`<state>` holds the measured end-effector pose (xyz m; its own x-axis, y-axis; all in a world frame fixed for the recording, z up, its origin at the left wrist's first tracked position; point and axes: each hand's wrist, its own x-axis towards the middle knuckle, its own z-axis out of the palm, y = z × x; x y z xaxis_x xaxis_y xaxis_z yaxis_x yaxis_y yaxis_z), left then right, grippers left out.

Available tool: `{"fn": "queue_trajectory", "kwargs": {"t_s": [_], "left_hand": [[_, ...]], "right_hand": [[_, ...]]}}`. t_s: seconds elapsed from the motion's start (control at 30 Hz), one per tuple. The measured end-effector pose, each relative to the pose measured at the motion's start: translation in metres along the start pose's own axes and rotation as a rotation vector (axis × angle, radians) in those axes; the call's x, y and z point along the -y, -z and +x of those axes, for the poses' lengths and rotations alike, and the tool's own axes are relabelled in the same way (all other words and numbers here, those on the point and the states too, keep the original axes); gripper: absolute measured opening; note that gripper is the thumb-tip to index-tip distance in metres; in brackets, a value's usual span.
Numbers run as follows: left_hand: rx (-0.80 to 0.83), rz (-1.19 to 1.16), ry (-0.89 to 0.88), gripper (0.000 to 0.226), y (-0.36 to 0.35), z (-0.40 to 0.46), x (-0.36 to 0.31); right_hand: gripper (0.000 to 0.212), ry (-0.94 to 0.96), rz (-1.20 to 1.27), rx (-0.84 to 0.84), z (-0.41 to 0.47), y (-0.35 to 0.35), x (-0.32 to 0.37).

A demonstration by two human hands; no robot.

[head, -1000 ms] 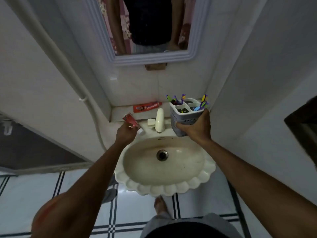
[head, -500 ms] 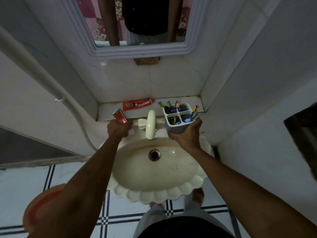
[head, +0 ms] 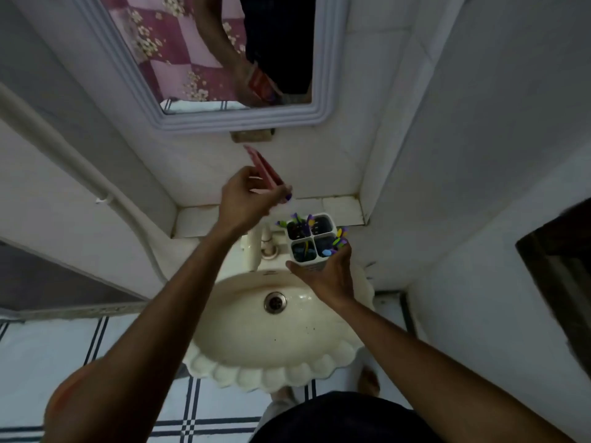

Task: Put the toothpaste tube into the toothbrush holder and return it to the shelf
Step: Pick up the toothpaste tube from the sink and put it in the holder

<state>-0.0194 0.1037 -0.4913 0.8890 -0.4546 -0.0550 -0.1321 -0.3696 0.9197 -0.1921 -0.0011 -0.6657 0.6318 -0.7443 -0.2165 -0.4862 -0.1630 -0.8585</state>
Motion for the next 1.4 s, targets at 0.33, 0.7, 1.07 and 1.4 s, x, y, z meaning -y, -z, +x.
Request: {"fn": "queue_trajectory", "kwargs": {"t_s": [0.33, 0.7, 1.07, 1.4], "left_hand": [[0.021, 0.128, -0.123, 0.027, -0.075, 0.003, 0.013], [-0.003, 0.052, -0.109, 0.02, -0.05, 0.017, 0.017], [-0.096, 0.221, 0.056, 0.014, 0.022, 0.055, 0.125], [0.154, 0.813, -0.089, 0.042, 0.007, 0.112, 0.175]], "right_hand": [[0.142, -0.012, -0.088, 0.057, 0.007, 0.013, 0.009], [0.126, -0.004, -0.005, 0.041, 0.01, 0.018, 0.005], [0.11, 0.044, 0.068, -0.06, 0.011, 0.021, 0.012], [0.116, 0.014, 0.079, -0.046, 0.021, 0.018, 0.025]]}}
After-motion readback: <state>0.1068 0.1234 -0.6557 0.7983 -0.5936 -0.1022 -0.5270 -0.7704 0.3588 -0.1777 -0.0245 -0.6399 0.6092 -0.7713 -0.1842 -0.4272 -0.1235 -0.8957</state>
